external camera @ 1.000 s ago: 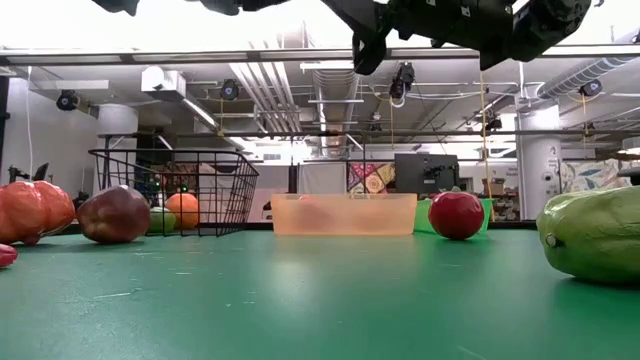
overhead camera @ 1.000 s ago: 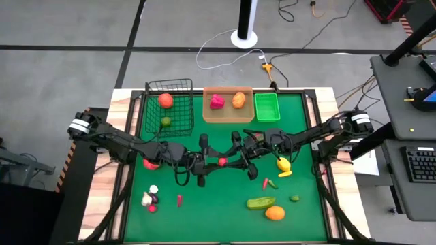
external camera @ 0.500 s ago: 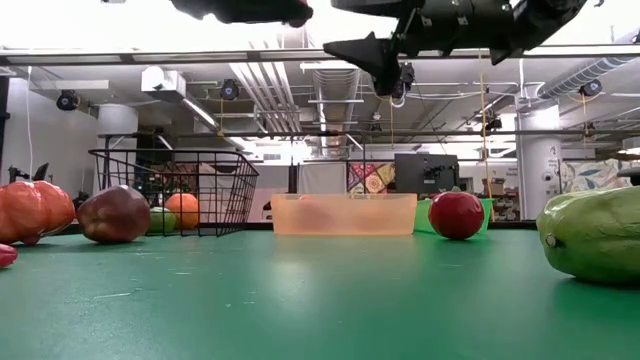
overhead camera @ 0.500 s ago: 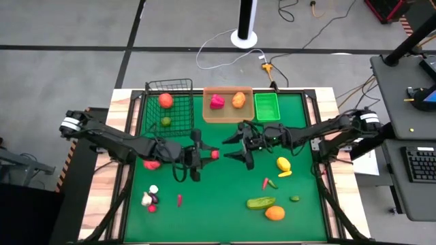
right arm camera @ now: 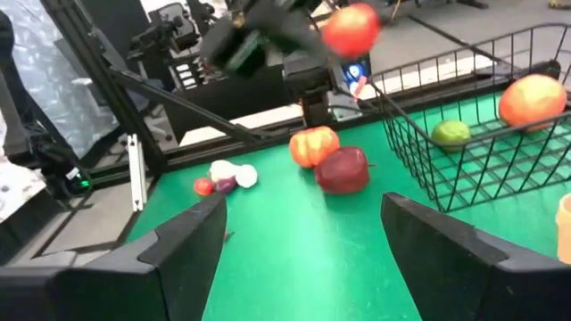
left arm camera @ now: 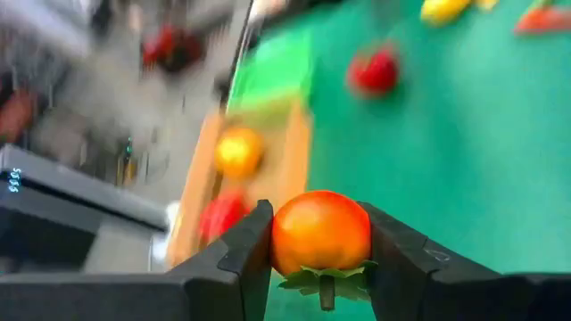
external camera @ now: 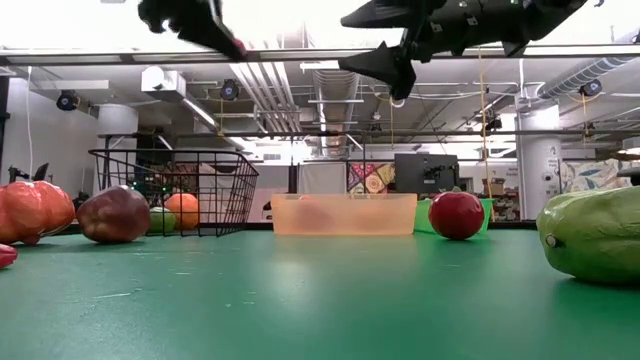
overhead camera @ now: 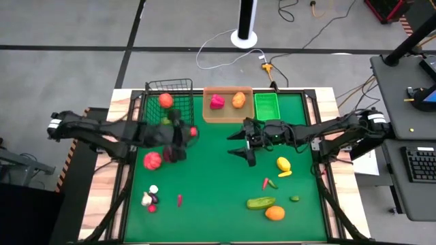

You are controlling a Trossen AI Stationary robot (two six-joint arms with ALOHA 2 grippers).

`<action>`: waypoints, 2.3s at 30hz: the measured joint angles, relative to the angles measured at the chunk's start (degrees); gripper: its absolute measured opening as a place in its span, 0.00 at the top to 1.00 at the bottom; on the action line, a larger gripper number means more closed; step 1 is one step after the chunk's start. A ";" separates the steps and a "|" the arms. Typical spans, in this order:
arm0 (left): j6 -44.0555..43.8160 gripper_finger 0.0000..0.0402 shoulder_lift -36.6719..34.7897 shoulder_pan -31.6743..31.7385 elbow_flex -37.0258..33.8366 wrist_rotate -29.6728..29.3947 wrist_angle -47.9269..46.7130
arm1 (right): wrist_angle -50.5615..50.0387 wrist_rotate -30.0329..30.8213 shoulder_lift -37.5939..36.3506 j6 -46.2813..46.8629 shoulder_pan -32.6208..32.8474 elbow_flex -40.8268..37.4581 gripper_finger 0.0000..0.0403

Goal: Sort produce into baskets
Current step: Put the red peach into the black wire basket, then put the yellow lemon into the black wire basket

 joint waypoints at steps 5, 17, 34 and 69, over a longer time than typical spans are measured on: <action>-2.83 0.68 0.46 11.40 5.17 1.79 -14.18 | -0.34 0.02 0.94 0.49 0.00 0.00 0.27; -2.64 0.68 10.58 40.88 7.38 15.63 -22.73 | -1.30 0.01 0.97 0.65 0.00 -0.02 0.26; -5.22 0.54 18.28 46.74 7.55 15.40 -23.59 | -3.40 -0.03 0.97 3.14 -0.11 -0.02 0.18; -30.43 0.48 2.08 0.50 7.21 3.40 -17.14 | -91.72 7.79 0.86 33.13 7.12 21.94 0.24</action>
